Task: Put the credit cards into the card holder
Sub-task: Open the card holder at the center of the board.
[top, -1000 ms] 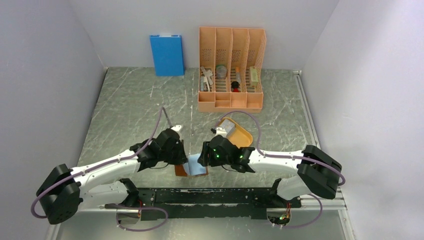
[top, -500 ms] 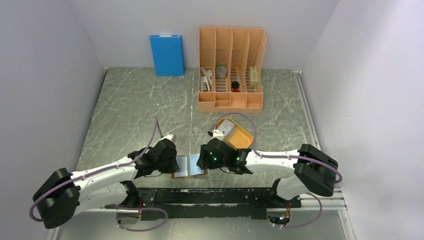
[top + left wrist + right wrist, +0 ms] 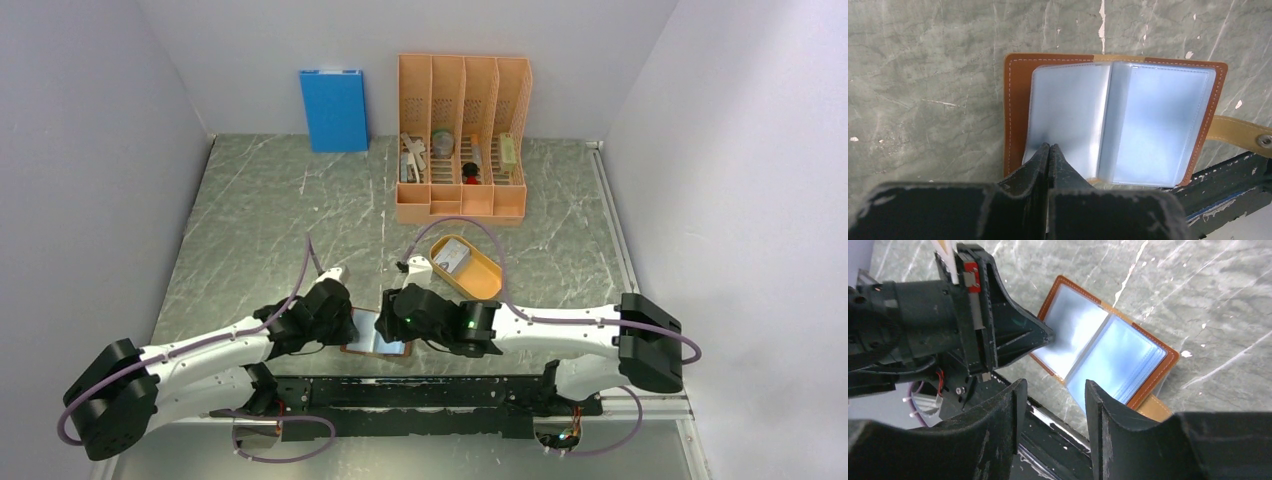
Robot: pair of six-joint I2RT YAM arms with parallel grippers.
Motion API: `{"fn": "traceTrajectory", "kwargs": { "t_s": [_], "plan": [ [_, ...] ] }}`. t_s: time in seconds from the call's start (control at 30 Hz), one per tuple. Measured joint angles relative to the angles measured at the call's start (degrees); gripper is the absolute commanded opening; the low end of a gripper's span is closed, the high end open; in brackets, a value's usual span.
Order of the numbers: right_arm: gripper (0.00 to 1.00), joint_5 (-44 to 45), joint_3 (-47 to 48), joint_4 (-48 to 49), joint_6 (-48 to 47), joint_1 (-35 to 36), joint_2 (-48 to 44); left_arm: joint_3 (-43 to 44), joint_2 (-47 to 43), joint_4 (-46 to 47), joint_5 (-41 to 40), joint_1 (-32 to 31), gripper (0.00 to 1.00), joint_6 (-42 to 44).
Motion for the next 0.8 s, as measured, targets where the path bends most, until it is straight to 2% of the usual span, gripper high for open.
{"fn": "traceTrajectory", "kwargs": {
  "t_s": [0.2, 0.37, 0.63, 0.8],
  "plan": [
    [0.48, 2.19, 0.48, -0.61, -0.13, 1.27, -3.15, -0.44, -0.48, 0.28, -0.15, 0.00, 0.05, -0.66],
    [0.45, -2.93, 0.52, 2.62, 0.87, 1.07, 2.43, -1.53, -1.73, 1.09, -0.28, 0.00, 0.05, -1.73],
    [0.45, -9.81, -10.73, 10.56, 7.04, -4.15, 6.49, -2.60, -2.60, 2.43, -0.31, 0.00, 0.05, -2.56],
    [0.44, -11.93, -12.68, 17.00, 9.53, -6.99, 7.54, -4.07, -3.04, 4.96, -0.22, 0.00, 0.05, -3.39]
  ]
}}
